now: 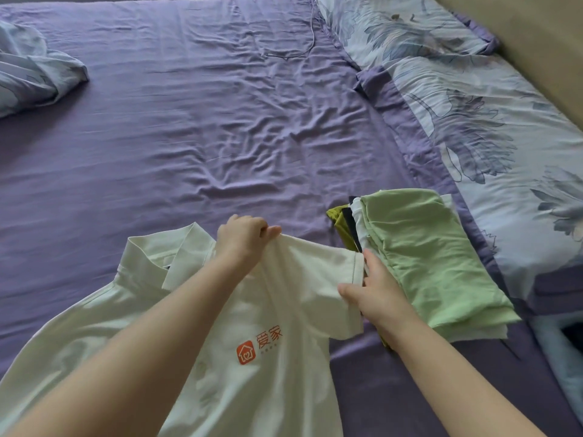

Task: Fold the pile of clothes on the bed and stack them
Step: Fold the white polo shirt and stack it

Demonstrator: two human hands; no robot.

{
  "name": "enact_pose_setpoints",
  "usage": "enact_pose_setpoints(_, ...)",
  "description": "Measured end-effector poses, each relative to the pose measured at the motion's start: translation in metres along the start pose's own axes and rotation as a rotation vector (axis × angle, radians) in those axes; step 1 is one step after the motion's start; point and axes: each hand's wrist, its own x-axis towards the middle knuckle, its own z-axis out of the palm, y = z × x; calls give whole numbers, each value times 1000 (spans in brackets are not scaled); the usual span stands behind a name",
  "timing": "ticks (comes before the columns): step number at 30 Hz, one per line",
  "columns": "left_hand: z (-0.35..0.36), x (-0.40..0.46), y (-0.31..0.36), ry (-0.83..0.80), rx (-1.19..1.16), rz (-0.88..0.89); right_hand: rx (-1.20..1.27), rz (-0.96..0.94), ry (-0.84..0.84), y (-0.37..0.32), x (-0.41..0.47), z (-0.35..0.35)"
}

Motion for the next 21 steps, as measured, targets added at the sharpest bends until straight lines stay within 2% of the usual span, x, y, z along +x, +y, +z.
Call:
enact_pose_setpoints(4, 16, 5, 17, 26, 42, -31, -282, -175, 235, -10, 2, 0)
enact_pose_setpoints(6, 23, -1, 21, 127, -26, -69, -470, -290, 284, -9, -2, 7)
enact_pose_setpoints(8, 30, -17, 21, 299, -119, -89, -609, -393, 198, -2, -6, 24)
enact_pose_setpoints(10, 35, -39, 16, 395, -216, -31, -679, -431, -20, 8, -9, 45)
enact_pose_setpoints(12, 42, -61, 3, 309, -178, 51, -770, -302, -158, 19, -5, 57)
enact_pose_setpoints(15, 52, -88, -30, 53, -18, 46, -914, -143, -109, 23, 1, 63)
enact_pose_setpoints(17, 48, -104, -51, -13, -65, 5, -892, -165, -78, 16, -4, 74)
enact_pose_setpoints(21, 26, -144, -80, 30, -213, 76, -788, -309, -121, -6, -20, 108)
